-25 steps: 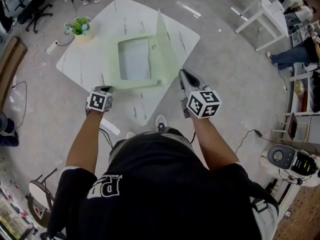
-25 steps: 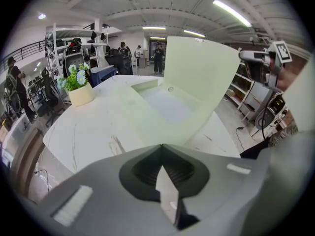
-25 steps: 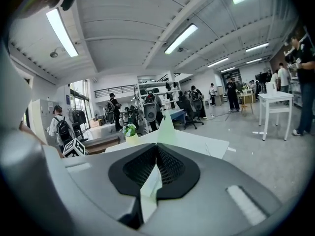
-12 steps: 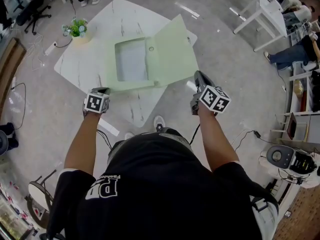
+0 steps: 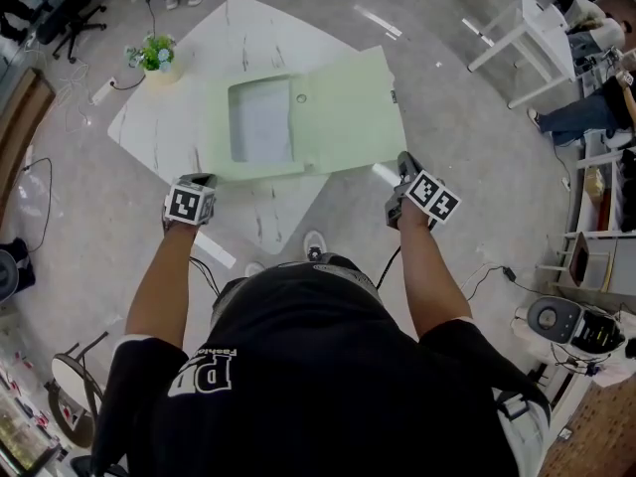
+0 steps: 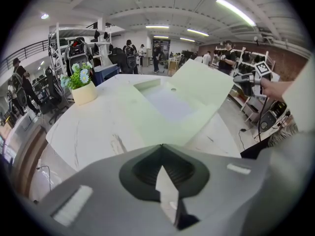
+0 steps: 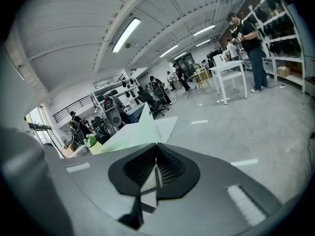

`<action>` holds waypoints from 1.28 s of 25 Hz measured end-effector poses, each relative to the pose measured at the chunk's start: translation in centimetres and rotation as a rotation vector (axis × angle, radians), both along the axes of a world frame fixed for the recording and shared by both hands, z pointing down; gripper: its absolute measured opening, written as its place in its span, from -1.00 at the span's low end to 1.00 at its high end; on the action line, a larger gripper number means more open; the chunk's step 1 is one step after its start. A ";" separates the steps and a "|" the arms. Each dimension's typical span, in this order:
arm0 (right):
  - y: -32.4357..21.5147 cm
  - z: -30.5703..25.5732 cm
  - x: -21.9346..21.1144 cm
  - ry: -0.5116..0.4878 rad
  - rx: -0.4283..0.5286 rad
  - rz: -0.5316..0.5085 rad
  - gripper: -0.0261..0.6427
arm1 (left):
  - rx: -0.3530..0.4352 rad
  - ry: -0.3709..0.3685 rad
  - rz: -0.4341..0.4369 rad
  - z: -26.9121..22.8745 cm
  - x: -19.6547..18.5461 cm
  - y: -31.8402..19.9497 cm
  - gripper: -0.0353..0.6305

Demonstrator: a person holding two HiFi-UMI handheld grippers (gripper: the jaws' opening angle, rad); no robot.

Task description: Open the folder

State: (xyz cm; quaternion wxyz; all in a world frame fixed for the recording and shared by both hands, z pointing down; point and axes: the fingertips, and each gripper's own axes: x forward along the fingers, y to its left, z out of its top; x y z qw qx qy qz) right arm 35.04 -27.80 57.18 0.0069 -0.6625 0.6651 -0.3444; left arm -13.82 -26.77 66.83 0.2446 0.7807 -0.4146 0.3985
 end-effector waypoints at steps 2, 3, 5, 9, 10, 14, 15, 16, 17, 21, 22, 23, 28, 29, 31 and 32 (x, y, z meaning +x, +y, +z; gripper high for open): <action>-0.2 1.3 1.0 -0.017 -0.027 0.013 -0.91 | 0.000 0.002 -0.005 0.0 0.0 -0.1 -0.72; -0.3 2.0 1.4 -0.020 -0.040 0.017 -0.91 | -0.002 0.001 -0.008 0.0 -0.1 -0.1 -0.72; -0.5 3.3 2.1 -0.023 -0.068 0.025 -0.91 | -0.004 -0.001 -0.013 0.1 -0.1 -0.1 -0.72; -0.7 5.7 3.2 -0.044 -0.120 0.048 -0.90 | -0.003 0.001 -0.028 0.0 -0.1 -0.2 -0.72; -0.7 6.2 3.4 -0.051 -0.131 0.053 -0.91 | -0.002 0.002 -0.032 0.0 -0.1 -0.2 -0.72; -0.8 7.8 4.0 -0.076 -0.162 0.069 -0.90 | 0.000 0.001 -0.045 0.0 -0.1 -0.1 -0.72; -0.9 8.1 4.0 -0.080 -0.171 0.070 -0.90 | 0.000 0.001 -0.048 0.1 -0.2 -0.1 -0.72; -1.0 8.5 4.1 -0.084 -0.180 0.070 -0.90 | 0.000 0.000 -0.050 0.1 -0.3 -0.2 -0.72; -1.1 8.9 4.1 -0.090 -0.190 0.071 -0.90 | 0.002 -0.001 -0.052 0.1 -0.3 -0.2 -0.72; -1.1 10.5 4.5 -0.096 -0.228 0.074 -0.89 | 0.010 -0.002 -0.060 0.1 -0.3 -0.2 -0.72; -1.1 10.9 4.6 -0.094 -0.238 0.075 -0.89 | 0.010 -0.004 -0.062 0.1 -0.3 -0.2 -0.72; -1.1 11.2 4.7 -0.094 -0.247 0.077 -0.89 | 0.009 -0.007 -0.062 0.1 -0.3 -0.2 -0.72; -1.2 12.5 4.8 -0.085 -0.281 0.068 -0.88 | 0.005 -0.008 -0.066 0.0 -0.3 -0.2 -0.72; -1.2 12.8 4.8 -0.085 -0.287 0.066 -0.88 | 0.006 -0.007 -0.067 0.0 -0.3 -0.2 -0.72; -1.1 13.1 4.9 -0.088 -0.297 0.066 -0.88 | 0.006 -0.005 -0.064 0.0 -0.2 -0.3 -0.72; -1.1 13.2 4.9 -0.090 -0.301 0.068 -0.88 | 0.006 -0.002 -0.059 0.1 -0.1 -0.3 -0.72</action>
